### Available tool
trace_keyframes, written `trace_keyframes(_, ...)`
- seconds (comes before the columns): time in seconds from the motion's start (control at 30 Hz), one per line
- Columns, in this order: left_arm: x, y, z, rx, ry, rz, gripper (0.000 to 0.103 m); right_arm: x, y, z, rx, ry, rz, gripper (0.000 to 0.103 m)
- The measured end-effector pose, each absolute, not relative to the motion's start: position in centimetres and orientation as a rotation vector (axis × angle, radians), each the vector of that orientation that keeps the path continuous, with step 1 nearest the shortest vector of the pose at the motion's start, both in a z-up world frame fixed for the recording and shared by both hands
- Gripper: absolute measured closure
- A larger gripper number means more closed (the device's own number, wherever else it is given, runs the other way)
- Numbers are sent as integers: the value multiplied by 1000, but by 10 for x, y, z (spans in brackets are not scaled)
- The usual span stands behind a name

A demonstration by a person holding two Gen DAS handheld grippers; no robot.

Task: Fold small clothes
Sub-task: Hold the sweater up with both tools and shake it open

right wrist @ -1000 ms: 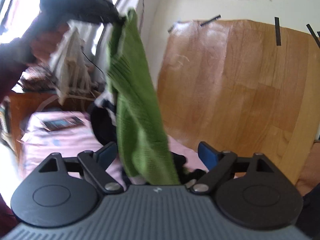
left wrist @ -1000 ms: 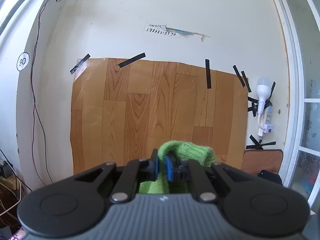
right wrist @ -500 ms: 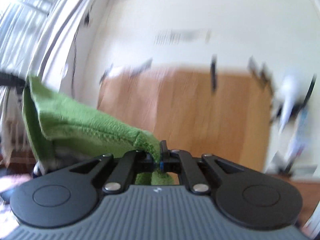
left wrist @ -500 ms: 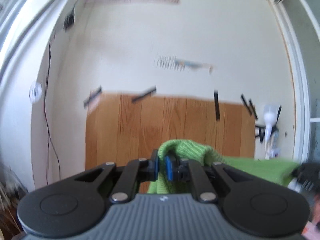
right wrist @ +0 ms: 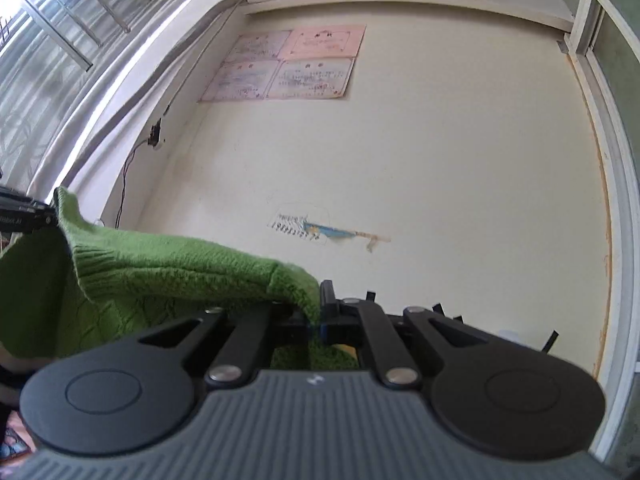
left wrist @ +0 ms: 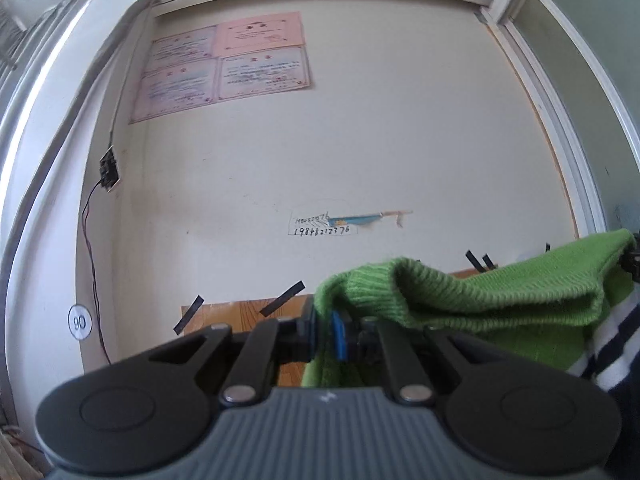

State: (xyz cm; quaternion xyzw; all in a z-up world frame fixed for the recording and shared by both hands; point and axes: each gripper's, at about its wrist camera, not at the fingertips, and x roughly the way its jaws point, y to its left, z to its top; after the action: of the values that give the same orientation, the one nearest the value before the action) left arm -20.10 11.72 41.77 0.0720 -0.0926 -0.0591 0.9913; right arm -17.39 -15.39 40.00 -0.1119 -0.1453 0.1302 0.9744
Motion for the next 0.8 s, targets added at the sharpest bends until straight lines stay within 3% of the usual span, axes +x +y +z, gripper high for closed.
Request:
trace_keyframes(0.27,-114,70,357,268,-15,-129,92,-119,-178,321,-169,-32,284,96)
trace_keyframes(0.4,-4,28,270,322,188,-97,85,-23,-182,239,-126,201,214,92)
trace_keyframes(0.43,27,17,238,346,255,-78,84,12,-178,217,-130,265,191,88)
trace_keyframes(0.47,56,8,204,377,333,-55,83,42,-177,187,-127,340,156,77)
trace_keyframes(0.53,99,4,140,412,516,9,89,93,-184,127,-91,522,76,74)
trace_keyframes(0.6,106,21,104,359,592,-23,88,101,-207,85,29,655,84,74)
trace_keyframes(0.7,91,58,82,285,640,-65,86,64,-239,56,114,681,160,70)
trace_keyframes(0.77,79,82,78,223,679,-114,76,38,-252,42,138,705,196,55)
trace_keyframes(0.8,73,93,75,194,698,-135,64,32,-255,38,156,717,212,52)
